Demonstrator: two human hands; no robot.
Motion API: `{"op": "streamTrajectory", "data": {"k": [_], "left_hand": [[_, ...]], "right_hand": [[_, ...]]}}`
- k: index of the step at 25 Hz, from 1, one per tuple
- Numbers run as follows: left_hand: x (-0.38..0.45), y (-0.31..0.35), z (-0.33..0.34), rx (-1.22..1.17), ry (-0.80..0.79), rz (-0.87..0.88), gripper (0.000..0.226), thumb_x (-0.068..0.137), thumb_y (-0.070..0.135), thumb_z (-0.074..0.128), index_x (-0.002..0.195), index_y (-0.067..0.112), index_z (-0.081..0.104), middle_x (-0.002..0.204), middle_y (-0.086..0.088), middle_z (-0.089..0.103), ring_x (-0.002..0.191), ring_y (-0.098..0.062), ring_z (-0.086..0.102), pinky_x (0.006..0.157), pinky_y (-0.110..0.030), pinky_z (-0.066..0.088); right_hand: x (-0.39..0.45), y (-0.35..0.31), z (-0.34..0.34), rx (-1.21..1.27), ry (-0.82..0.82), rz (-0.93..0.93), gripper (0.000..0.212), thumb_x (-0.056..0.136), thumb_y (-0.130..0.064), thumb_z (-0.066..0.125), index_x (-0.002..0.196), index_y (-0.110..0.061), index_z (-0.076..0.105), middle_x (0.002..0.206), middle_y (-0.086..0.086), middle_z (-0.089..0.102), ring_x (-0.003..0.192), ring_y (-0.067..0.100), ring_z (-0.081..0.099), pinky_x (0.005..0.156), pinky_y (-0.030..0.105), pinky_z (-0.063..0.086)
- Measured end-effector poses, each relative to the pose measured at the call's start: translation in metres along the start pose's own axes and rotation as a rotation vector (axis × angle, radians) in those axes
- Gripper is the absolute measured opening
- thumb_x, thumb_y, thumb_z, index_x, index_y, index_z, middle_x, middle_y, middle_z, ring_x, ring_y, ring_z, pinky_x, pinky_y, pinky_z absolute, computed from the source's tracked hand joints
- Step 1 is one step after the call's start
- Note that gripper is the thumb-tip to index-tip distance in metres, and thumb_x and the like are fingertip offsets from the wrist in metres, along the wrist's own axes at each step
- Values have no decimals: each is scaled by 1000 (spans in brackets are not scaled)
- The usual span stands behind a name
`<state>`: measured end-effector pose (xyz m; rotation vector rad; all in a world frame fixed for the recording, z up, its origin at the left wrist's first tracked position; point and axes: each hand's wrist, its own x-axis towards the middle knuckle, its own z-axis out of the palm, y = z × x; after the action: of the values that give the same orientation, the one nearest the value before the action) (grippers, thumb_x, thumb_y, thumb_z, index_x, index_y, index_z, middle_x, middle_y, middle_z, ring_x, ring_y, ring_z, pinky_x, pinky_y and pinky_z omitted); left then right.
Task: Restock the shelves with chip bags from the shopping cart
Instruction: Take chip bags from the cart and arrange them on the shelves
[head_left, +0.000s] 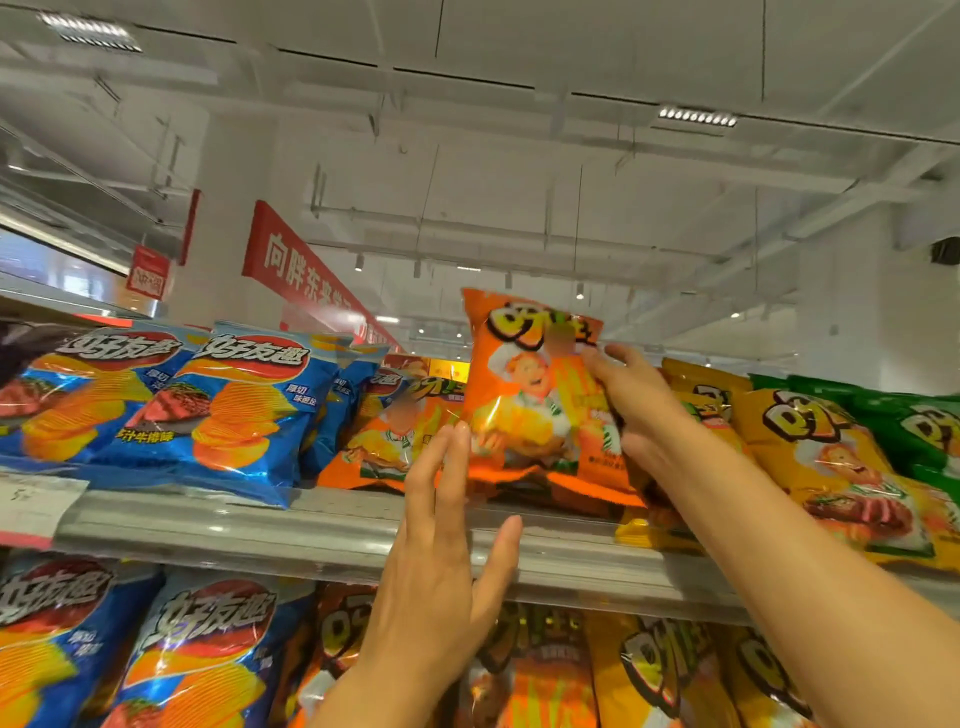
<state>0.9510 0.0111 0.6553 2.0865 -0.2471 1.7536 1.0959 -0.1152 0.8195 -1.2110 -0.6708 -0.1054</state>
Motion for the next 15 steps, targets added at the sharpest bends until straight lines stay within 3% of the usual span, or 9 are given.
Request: {"op": "streamTrajectory", "data": {"k": [3, 6, 8, 11, 15], "left_hand": [[-1, -6, 4, 185, -35, 54, 62, 98, 49, 44, 155, 28, 37, 163, 2, 29, 128, -15, 52, 93, -33, 55], [1, -8, 10, 443, -69, 170, 46, 98, 43, 47, 125, 14, 71, 124, -3, 69, 101, -21, 63, 94, -33, 46], [3, -8, 12, 499, -46, 195, 42, 97, 43, 49, 115, 15, 75, 105, 2, 73, 90, -20, 62, 89, -32, 41], [3, -9, 15, 527, -34, 212, 43, 95, 45, 48, 110, 15, 75, 99, 1, 71, 88, -20, 64, 88, -33, 40], [2, -10, 15, 540, -53, 215, 44, 93, 46, 47, 104, 12, 73, 102, -4, 69, 93, -23, 66, 92, -34, 41]], "right_hand": [[-4, 25, 5, -294, 14, -12, 36, 104, -20, 53, 139, -19, 43, 103, 7, 68, 80, 20, 73, 63, 34, 60], [-11, 41, -1, -687, 88, -161, 48, 103, -22, 54, 148, -14, 40, 130, 7, 59, 115, 23, 59, 93, 40, 52], [-23, 46, -2, -939, 73, -335, 57, 99, -32, 59, 151, -16, 41, 150, 11, 44, 138, 29, 40, 114, 45, 36], [-51, 44, 12, -1188, -97, -616, 60, 94, -58, 50, 148, -32, 46, 153, 0, 42, 145, 24, 28, 117, 48, 27], [-57, 45, 31, -1372, -365, -594, 59, 94, -67, 40, 149, -46, 38, 161, -9, 32, 153, 22, 10, 120, 62, 7]]}}
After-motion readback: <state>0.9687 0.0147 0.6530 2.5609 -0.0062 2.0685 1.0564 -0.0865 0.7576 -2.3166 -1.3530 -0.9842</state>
